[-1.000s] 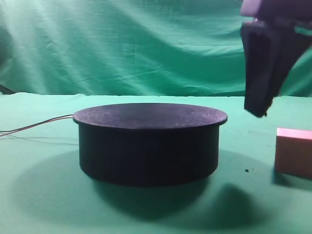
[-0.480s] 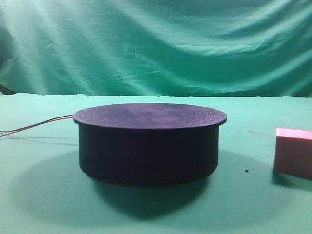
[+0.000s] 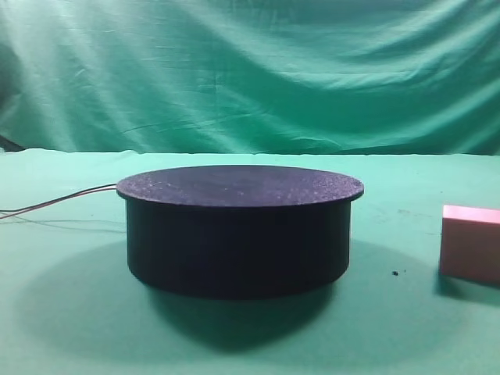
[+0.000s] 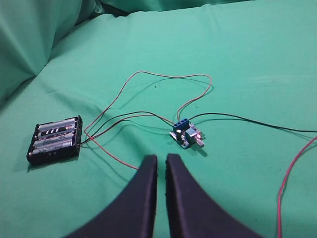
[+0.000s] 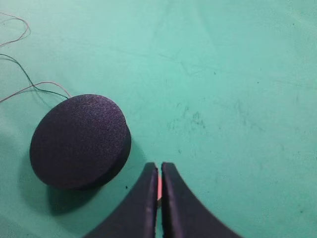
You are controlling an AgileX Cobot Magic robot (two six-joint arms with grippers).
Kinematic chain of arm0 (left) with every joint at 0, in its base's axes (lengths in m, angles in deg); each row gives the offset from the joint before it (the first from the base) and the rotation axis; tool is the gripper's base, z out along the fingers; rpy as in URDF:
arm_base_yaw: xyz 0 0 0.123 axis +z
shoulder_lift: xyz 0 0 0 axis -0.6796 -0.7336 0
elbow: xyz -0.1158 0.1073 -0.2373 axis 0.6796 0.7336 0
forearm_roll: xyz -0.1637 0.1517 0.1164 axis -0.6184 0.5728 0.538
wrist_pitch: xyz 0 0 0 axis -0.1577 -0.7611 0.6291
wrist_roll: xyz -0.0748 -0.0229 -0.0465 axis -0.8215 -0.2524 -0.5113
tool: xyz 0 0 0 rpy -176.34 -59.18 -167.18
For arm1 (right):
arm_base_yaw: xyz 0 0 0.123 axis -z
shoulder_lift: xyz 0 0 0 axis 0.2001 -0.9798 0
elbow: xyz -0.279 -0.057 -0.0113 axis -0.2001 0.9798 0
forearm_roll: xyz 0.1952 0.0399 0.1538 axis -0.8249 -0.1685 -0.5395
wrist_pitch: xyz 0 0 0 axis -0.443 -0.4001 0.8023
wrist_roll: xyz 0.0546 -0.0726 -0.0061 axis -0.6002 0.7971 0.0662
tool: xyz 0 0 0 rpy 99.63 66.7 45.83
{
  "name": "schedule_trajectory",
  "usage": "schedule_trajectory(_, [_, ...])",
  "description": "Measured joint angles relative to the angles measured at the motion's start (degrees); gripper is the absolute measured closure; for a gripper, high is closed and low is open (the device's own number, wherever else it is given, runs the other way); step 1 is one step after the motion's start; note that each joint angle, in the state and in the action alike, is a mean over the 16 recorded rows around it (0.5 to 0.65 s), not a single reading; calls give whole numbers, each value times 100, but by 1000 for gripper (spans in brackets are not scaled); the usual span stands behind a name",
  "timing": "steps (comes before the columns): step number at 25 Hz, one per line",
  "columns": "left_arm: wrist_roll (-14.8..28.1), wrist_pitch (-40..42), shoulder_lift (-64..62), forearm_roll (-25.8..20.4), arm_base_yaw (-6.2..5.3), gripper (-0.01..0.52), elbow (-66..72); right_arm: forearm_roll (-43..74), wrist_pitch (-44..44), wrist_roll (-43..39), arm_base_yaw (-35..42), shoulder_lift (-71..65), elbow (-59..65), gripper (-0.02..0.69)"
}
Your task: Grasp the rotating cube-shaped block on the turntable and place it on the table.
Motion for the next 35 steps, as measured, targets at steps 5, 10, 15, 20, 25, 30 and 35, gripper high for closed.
schedule_trajectory(5, [0, 0, 0, 0, 0, 514, 0, 91, 564, 224, 504, 519, 532, 665])
schedule_trajectory(10, [0, 0, 0, 0, 0, 514, 0, 41, 1355, 293, 1199, 1378, 1435, 665])
schedule_trajectory(15, [0, 0, 0, 0, 0, 514, 0, -57, 2077, 310, 1852, 2398, 2468, 665])
schedule_trajectory(20, [0, 0, 0, 0, 0, 514, 0, -115, 2318, 314, 2219, 3181, 3164, 665])
schedule_trajectory(25, [0, 0, 0, 0, 0, 514, 0, -169, 2151, 314, 2373, 3613, 3474, 665])
schedule_trajectory(30, [0, 0, 0, 0, 0, 514, 0, -222, 1875, 314, 2411, 3723, 3518, 665])
schedule_trajectory(35, [0, 0, 0, 0, 0, 514, 0, -261, 1712, 313, 2414, 3726, 3522, 665])
